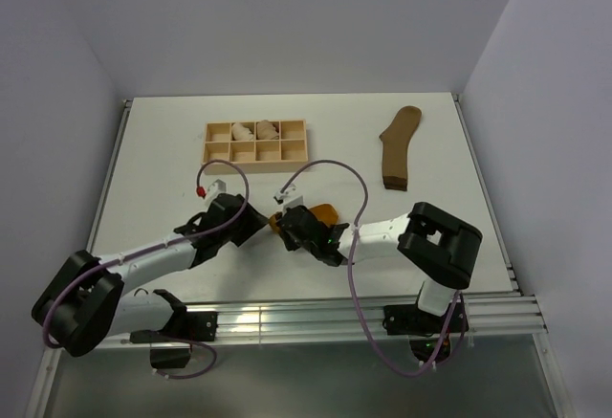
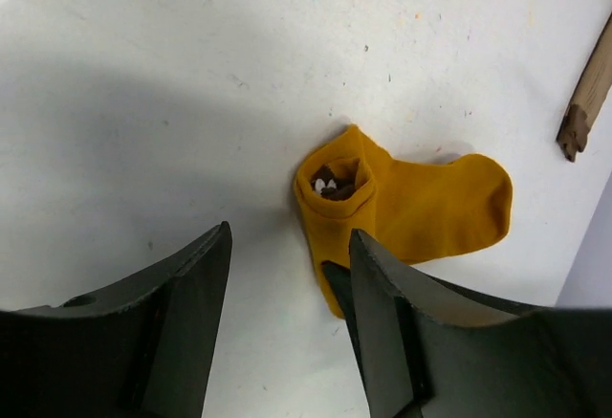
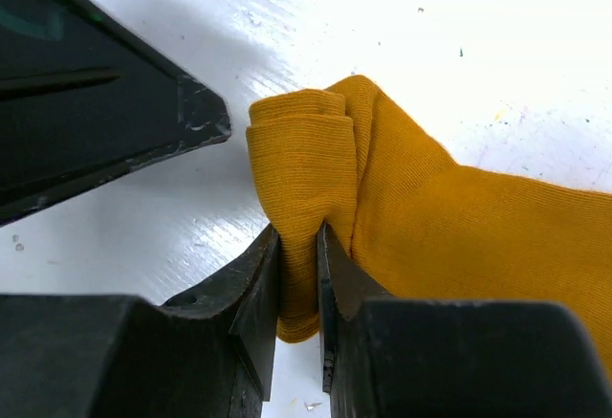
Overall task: Roll the socks
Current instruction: Roll the sock at the center of the board.
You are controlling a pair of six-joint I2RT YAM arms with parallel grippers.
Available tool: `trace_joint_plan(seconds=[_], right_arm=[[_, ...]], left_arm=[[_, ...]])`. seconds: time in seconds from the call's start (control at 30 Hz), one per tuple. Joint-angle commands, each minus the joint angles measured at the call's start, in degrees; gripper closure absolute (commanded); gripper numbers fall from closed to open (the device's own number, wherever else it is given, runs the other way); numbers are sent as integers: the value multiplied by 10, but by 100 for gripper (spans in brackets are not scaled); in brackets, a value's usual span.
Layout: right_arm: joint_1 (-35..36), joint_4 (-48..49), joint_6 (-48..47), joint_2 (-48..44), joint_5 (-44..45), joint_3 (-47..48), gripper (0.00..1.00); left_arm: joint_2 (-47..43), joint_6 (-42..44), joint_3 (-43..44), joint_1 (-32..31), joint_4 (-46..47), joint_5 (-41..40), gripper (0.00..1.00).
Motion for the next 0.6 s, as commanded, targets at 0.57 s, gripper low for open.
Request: trace_joint_plan(seconds=[0.57], right_arm=[[-1, 45, -88, -4, -88, -66, 100]], left_arm=[[268, 297, 224, 75, 46, 319, 46]])
